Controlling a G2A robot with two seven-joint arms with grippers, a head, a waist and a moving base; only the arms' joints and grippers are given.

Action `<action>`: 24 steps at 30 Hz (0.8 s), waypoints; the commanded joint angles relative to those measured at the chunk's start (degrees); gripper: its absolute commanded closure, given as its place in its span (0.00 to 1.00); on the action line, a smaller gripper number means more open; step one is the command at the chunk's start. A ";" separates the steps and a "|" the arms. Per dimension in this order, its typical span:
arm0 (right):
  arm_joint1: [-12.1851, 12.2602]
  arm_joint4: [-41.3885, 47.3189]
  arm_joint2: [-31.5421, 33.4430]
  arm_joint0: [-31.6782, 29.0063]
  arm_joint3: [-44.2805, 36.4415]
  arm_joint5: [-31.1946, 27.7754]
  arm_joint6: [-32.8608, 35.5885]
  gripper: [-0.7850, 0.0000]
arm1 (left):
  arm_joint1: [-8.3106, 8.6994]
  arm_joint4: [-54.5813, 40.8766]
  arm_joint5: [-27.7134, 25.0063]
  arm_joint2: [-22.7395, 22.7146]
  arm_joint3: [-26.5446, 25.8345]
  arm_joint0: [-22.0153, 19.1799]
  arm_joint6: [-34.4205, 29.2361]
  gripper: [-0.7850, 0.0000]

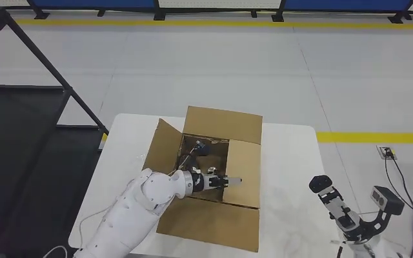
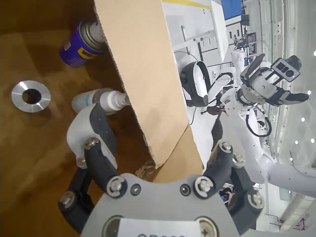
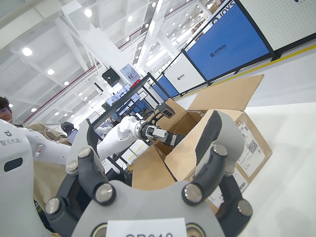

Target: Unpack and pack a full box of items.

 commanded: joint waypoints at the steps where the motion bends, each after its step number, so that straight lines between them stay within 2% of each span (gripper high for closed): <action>1: 0.16 0.48 0.05 0.27 0.24 0.00 0.60 0.00 | -0.50 -0.68 -0.54 1.02 0.68 -0.59 0.16 0.00; 12: 0.80 2.77 0.15 1.22 1.53 0.00 2.61 0.00 | -1.50 -2.94 -2.97 1.25 0.00 -1.34 0.30 0.00; 24: 0.97 5.49 2.26 1.55 3.16 0.00 1.27 0.00 | -2.91 -2.37 -4.19 3.22 -5.83 -2.13 2.70 0.00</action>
